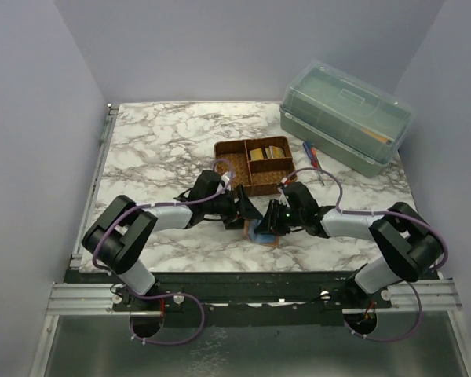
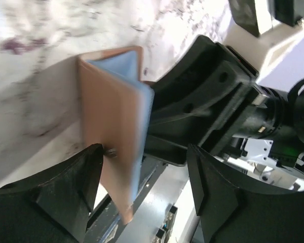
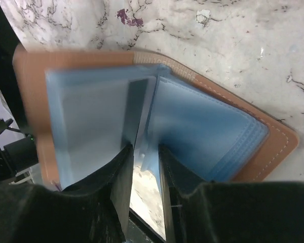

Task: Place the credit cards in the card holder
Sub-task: Close the card holder at the center of the board.

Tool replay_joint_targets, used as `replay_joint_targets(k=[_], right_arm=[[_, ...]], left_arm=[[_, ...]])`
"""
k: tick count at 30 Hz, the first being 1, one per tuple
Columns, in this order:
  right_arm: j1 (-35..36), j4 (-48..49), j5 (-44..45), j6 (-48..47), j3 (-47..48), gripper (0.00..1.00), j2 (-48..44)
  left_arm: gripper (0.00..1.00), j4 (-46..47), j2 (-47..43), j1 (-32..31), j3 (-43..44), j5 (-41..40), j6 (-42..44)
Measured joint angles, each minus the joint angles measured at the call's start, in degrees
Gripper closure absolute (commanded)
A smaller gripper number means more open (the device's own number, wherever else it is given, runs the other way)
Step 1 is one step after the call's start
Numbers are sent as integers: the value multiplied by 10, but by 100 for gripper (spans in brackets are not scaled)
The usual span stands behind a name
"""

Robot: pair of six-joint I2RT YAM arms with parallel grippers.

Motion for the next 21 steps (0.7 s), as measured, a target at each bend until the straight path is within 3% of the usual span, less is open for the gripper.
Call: replay_joint_targets(k=[6, 10, 16, 21], right_arm=[[0, -32, 9, 2, 9, 65, -9], [0, -91, 40, 7, 22, 61, -26], [-24, -188, 90, 9, 29, 46, -79], [-52, -294, 133, 0, 30, 43, -146]], left_arm=[[28, 25, 29, -38, 30, 0, -12], [28, 32, 45, -48, 48, 1, -17], [29, 54, 72, -60, 75, 6, -20], [29, 64, 105, -74, 97, 9, -21]])
